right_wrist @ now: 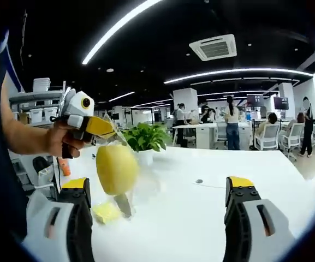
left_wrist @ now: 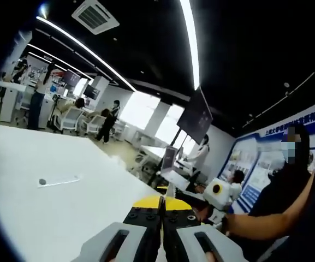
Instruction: Compare the silicone blocks by pressing each to a similar depth, holding the contact briefly, and releasing to observe deformation and rebound differences across the visible hardness samples.
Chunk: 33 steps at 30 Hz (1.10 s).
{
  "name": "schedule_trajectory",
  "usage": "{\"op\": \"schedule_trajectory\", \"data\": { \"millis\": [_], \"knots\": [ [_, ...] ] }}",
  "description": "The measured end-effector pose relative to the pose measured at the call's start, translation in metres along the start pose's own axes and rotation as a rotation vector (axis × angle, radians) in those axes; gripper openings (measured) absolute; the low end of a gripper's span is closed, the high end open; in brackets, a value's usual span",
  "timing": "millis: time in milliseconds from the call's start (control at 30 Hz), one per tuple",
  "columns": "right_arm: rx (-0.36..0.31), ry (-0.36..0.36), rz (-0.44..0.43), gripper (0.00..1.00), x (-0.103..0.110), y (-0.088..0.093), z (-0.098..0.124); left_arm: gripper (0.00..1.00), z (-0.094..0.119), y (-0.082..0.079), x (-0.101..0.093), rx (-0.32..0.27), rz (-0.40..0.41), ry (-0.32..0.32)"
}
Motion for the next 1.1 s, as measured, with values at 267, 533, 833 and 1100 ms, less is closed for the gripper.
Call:
{"op": "schedule_trajectory", "data": {
  "millis": [267, 533, 833, 1100],
  "knots": [
    [0.036, 0.081, -0.02, 0.96, -0.012, 0.027, 0.024, 0.0, -0.013, 0.023, 0.024, -0.024, 0.075, -0.052],
    [0.069, 0.15, -0.04, 0.96, -0.023, 0.065, 0.044, 0.0, -0.022, 0.062, 0.048, 0.011, 0.141, -0.097],
    [0.093, 0.167, -0.072, 0.96, -0.023, 0.086, 0.05, 0.0, -0.03, 0.099, 0.081, -0.029, 0.267, -0.175],
    [0.111, 0.172, -0.092, 0.96, -0.019, 0.099, 0.056, 0.0, -0.027, 0.129, 0.102, -0.025, 0.37, -0.214]
  ]
}}
Point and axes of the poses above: the point that each gripper's makers call its tool centre point, and the gripper's own axes: z roughly backward along the fingers, x roughly to its left, y roughly out of its underside, the point moved 1 cm from there along z, roughly backward along the fingers, and after that the axes turned 2 degrees about z, right-handed, at the moved point
